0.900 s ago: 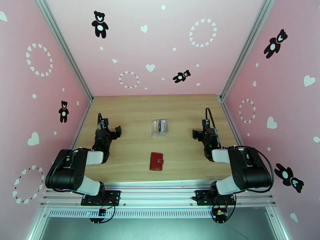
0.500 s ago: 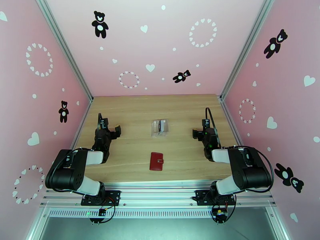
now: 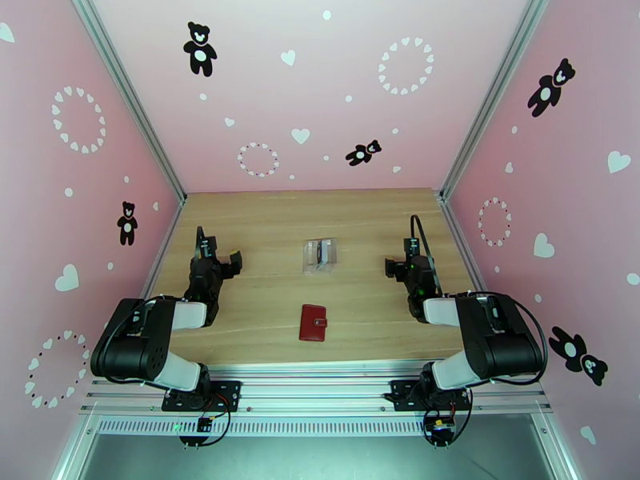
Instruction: Put the credit cards into the card holder
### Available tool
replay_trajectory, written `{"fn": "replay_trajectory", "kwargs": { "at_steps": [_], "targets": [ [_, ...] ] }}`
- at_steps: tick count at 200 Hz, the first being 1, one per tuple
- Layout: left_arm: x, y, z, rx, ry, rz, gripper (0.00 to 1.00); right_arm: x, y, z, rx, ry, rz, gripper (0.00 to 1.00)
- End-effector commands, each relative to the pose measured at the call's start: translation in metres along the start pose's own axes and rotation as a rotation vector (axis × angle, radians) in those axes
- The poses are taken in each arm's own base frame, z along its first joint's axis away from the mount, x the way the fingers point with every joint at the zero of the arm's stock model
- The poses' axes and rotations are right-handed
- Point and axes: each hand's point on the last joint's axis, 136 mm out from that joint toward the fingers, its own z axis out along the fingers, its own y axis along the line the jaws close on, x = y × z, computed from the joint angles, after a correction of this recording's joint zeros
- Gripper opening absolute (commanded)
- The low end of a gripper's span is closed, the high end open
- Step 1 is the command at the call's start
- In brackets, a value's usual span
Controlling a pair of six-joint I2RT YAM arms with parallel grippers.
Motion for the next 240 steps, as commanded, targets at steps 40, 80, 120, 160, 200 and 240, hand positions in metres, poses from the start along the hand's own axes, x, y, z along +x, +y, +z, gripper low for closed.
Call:
{"fn": "replay_trajectory", "kwargs": {
  "at_steps": [40, 80, 120, 160, 200, 240],
  "targets": [
    [-0.01, 0.006, 0.004, -0.028, -0.034, 0.007, 0.99, -0.033, -0.012, -0.004, 0.066, -0.003, -0.002, 0.99],
    [-0.019, 0.012, 0.001, -0.077, -0.058, 0.001, 0.99, -0.066, -0.021, -0.047, 0.063, -0.06, 0.116, 0.99],
    [-0.068, 0.006, -0.042, -0.096, 0.093, -0.151, 0.99, -0.079, -0.01, -0.078, -0.043, -0.028, 0.288, 0.99],
    [-0.043, -0.03, -0.075, 0.073, 0.335, -0.522, 0.98, -0.088, 0.019, -0.109, -0.246, -0.044, 0.361, 0.99],
    [-0.023, -0.092, -0.116, 0.394, 0.439, -0.579, 0.93, -0.07, 0.028, -0.121, -0.286, 0.112, 0.401, 0.99],
    [0.008, -0.146, -0.142, 0.605, 0.633, -0.579, 0.83, -0.07, 0.063, -0.12, -0.428, 0.212, 0.428, 0.92]
  ]
}}
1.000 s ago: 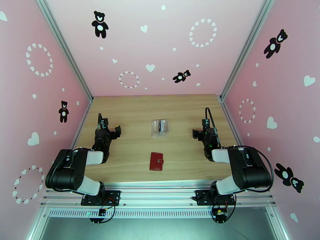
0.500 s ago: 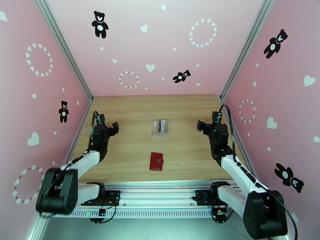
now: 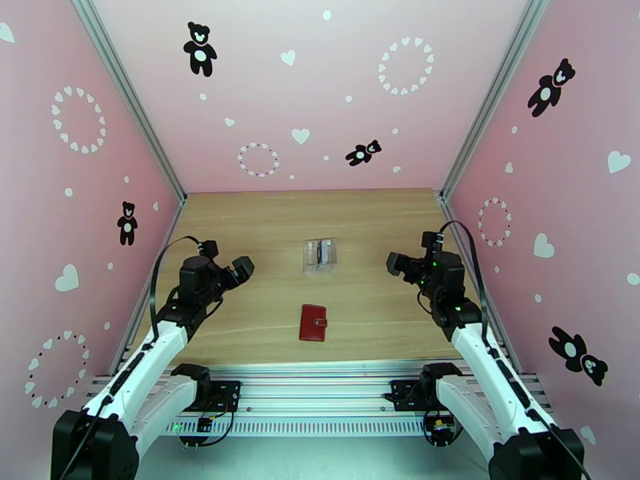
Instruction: Put the credit cards into the card holder
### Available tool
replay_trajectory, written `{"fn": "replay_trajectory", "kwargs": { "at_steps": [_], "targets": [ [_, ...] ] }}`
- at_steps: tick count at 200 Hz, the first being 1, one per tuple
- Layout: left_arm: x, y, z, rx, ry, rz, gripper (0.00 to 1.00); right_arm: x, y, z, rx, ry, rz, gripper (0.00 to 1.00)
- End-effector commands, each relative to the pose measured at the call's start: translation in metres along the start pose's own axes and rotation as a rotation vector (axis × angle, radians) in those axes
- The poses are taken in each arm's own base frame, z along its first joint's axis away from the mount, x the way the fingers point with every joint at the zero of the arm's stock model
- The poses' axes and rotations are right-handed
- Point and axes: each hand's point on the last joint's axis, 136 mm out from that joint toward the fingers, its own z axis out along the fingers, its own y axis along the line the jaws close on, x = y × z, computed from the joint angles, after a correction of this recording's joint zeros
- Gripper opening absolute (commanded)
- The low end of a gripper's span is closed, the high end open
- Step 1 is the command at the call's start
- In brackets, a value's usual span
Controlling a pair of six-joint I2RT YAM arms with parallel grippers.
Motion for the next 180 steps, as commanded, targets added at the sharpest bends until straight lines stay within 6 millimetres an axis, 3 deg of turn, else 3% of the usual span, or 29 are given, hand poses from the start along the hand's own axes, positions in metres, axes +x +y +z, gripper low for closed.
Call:
{"fn": "replay_trajectory", "kwargs": {
  "at_steps": [1, 25, 53, 100, 124, 148, 155, 180],
  "targets": [
    [0.045, -0.026, 0.008, 0.13, 0.201, -0.035, 0.83, 0.013, 0.024, 0.004, -0.086, 0.112, 0.039, 0.92],
    [0.062, -0.042, 0.023, 0.168, 0.268, -0.006, 0.77, 0.024, 0.044, 0.019, -0.081, 0.209, -0.037, 0.91],
    [0.065, -0.049, 0.048, 0.182, 0.304, -0.028, 0.69, 0.034, 0.058, 0.044, 0.002, 0.362, -0.106, 0.85],
    [0.084, -0.074, 0.097, 0.226, 0.401, -0.011, 0.55, 0.041, 0.109, 0.086, -0.025, 0.501, -0.228, 0.86],
    [0.086, -0.073, 0.122, 0.212, 0.423, -0.021, 0.53, 0.047, 0.125, 0.108, -0.012, 0.56, -0.275, 0.86],
    [0.091, -0.066, 0.144, 0.183, 0.453, -0.034, 0.44, 0.057, 0.136, 0.132, 0.006, 0.631, -0.301, 0.86],
    [0.084, -0.074, 0.152, 0.197, 0.442, -0.025, 0.42, 0.06, 0.139, 0.138, 0.018, 0.647, -0.311, 0.86],
    [0.077, -0.069, 0.166, 0.149, 0.434, -0.011, 0.41, 0.071, 0.143, 0.158, 0.056, 0.697, -0.343, 0.85]
  ]
}}
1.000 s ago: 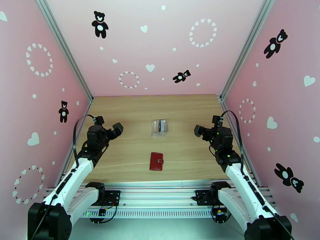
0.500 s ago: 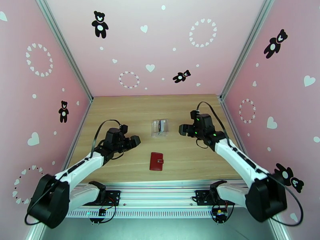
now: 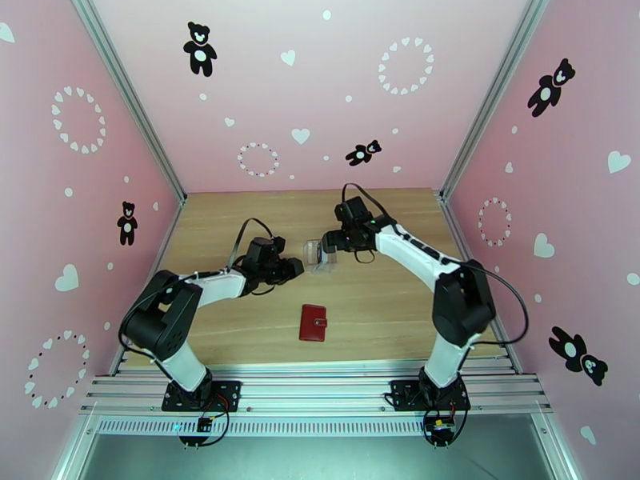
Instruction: Put the credit cards into the card holder
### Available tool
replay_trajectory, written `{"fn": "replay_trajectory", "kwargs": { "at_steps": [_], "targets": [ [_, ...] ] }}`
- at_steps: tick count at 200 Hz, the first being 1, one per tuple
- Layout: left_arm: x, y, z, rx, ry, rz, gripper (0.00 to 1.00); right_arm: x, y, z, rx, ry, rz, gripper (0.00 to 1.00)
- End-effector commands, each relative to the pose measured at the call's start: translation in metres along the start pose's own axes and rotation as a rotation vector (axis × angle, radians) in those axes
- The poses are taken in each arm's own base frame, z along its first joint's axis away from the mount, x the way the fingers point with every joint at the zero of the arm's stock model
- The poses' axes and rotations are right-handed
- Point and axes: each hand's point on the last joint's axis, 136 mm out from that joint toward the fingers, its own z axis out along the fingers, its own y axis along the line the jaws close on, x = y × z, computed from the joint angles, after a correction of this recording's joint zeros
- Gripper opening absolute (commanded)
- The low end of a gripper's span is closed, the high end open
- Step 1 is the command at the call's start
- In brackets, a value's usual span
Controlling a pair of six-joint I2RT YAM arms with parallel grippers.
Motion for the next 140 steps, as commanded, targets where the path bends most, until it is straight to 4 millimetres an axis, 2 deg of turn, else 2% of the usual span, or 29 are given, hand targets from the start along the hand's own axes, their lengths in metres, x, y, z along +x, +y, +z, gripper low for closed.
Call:
{"fn": "replay_trajectory", "kwargs": {
  "at_steps": [1, 31, 83, 140],
  "targets": [
    [-0.016, -0.006, 0.006, -0.003, -0.016, 0.024, 0.41, 0.012, -0.001, 0.018, 0.064, 0.112, -0.027, 0.85],
    [-0.034, -0.001, 0.011, -0.032, -0.029, 0.014, 0.41, 0.013, 0.003, 0.035, 0.079, 0.147, -0.032, 0.85],
    [-0.049, 0.015, 0.033, -0.081, 0.008, 0.001, 0.38, 0.015, 0.003, 0.047, 0.093, 0.17, -0.02, 0.84],
    [-0.047, 0.031, 0.043, -0.141, 0.037, -0.005, 0.36, 0.017, 0.005, 0.055, 0.098, 0.196, -0.021, 0.84]
  ]
}}
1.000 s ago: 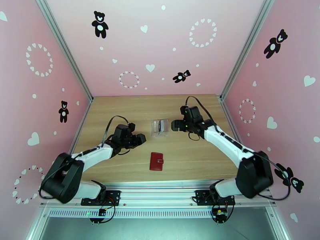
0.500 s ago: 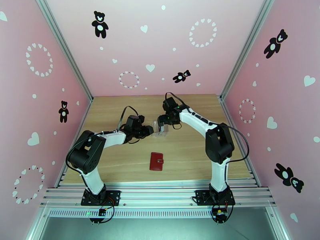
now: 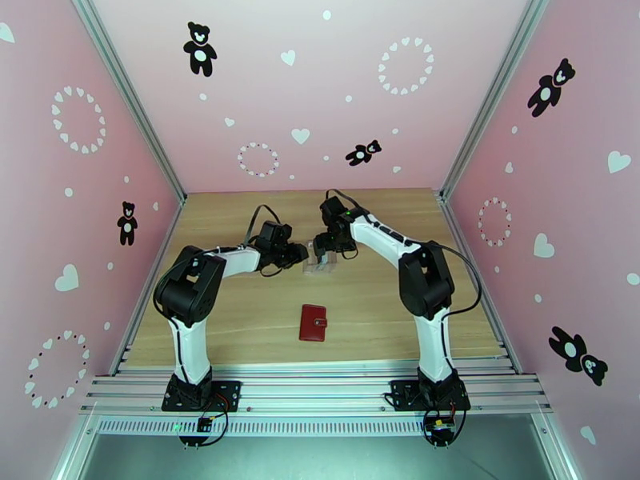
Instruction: Put the credit cards into the card holder
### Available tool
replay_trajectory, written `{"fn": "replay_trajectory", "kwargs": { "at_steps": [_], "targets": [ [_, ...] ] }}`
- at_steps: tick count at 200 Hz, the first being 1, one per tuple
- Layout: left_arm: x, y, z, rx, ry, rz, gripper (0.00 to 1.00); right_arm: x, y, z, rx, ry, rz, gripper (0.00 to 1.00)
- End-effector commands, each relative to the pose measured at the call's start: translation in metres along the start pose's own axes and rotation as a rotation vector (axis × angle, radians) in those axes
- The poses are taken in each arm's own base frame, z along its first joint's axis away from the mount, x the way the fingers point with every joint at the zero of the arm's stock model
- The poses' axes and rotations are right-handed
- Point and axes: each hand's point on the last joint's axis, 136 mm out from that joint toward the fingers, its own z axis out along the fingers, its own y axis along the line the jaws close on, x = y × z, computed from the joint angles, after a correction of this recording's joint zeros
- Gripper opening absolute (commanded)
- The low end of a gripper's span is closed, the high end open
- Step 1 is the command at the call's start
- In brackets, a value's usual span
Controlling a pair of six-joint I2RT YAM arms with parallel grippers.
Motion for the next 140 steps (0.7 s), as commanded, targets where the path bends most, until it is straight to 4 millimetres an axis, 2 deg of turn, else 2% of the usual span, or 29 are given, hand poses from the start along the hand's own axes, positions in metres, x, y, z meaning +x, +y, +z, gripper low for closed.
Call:
{"fn": "replay_trajectory", "kwargs": {
  "at_steps": [1, 81, 140],
  "targets": [
    [0.0, 0.015, 0.002, -0.058, 0.011, -0.003, 0.36, 0.004, 0.002, 0.007, 0.02, 0.036, -0.001, 0.84],
    [0.01, 0.043, 0.016, -0.143, 0.051, -0.041, 0.33, 0.006, -0.005, 0.022, 0.07, 0.076, 0.002, 0.83],
    [0.013, 0.056, 0.016, -0.205, 0.062, -0.048, 0.31, 0.004, -0.019, 0.007, 0.141, 0.063, -0.008, 0.81]
  ]
}}
